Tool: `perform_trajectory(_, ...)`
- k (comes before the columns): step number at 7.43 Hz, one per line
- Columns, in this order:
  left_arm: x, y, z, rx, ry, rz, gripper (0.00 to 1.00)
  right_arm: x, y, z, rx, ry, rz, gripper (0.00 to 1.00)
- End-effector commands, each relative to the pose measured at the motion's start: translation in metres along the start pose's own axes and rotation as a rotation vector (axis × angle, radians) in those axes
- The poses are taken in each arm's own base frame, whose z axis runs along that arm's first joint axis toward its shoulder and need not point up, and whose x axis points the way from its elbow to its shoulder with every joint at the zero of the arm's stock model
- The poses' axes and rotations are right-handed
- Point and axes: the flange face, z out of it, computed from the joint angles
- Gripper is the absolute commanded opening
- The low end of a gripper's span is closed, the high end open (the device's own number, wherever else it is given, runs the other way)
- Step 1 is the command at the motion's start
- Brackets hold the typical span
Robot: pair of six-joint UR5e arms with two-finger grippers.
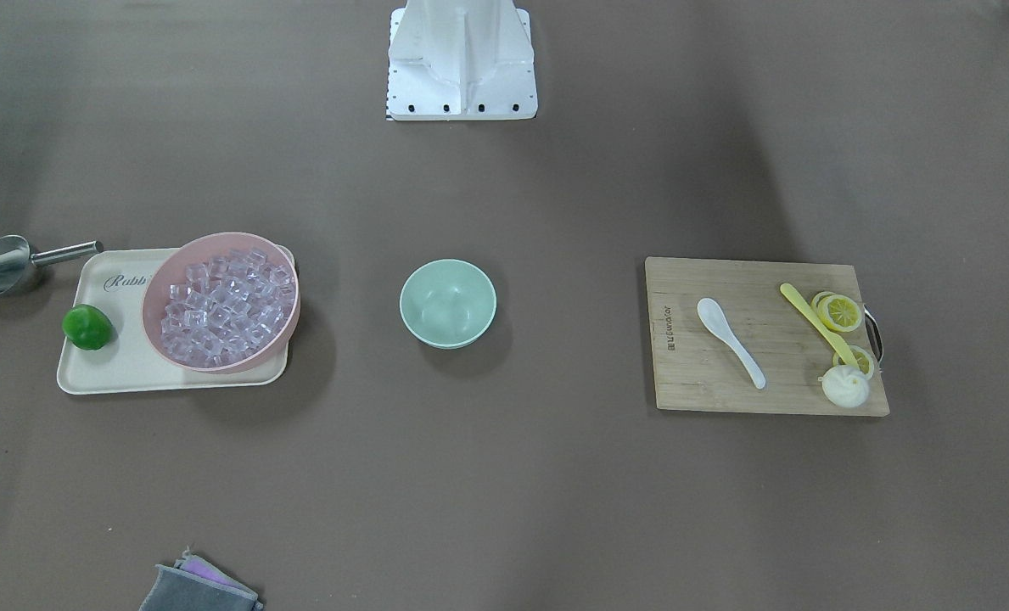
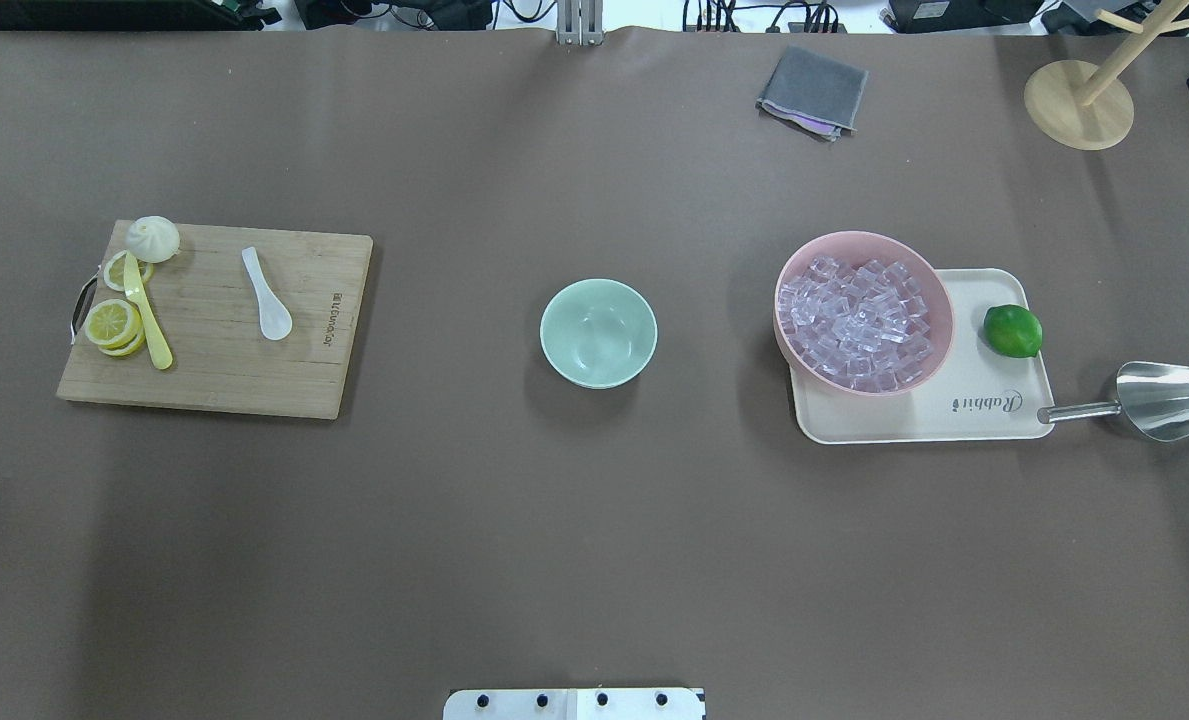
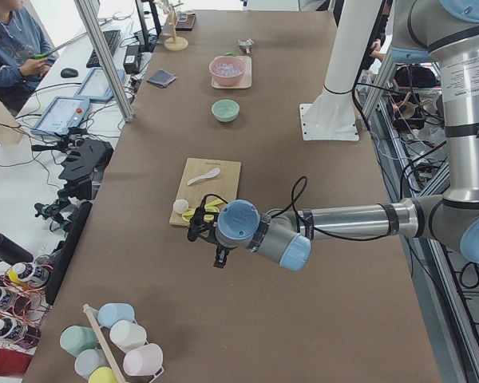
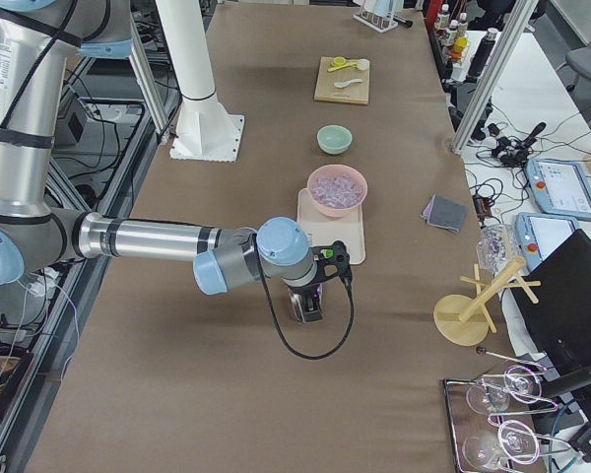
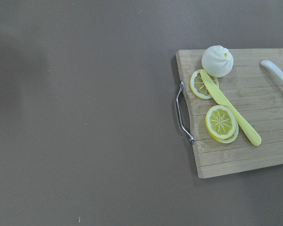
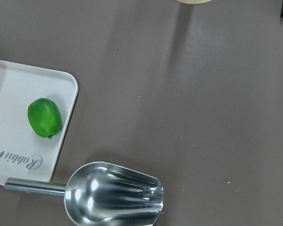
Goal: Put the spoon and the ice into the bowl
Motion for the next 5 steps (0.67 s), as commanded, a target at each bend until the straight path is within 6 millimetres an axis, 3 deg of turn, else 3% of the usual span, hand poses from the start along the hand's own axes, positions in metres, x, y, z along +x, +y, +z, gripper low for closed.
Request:
perform_trajectory(1,0.003,-0.002,-0.001,0.007,0.003,0.014,0.98,-0.032,-0.022,0.008,0.000,-0.020,0.108,1.00)
perform_trajectory(3,0.009,-0.009,-0.003,0.018,0.008,-0.020,0.98,-0.062,-0.034,0.011,0.005,-0.043,0.153,0.95)
perform_trajectory(4,0.019,-0.014,-0.009,0.046,0.015,-0.033,0.98,-0.101,-0.049,0.011,0.004,-0.067,0.195,0.94)
perform_trajectory(5,0.025,-0.015,-0.010,0.067,0.027,-0.044,0.98,-0.157,-0.071,0.018,-0.013,-0.113,0.250,0.94)
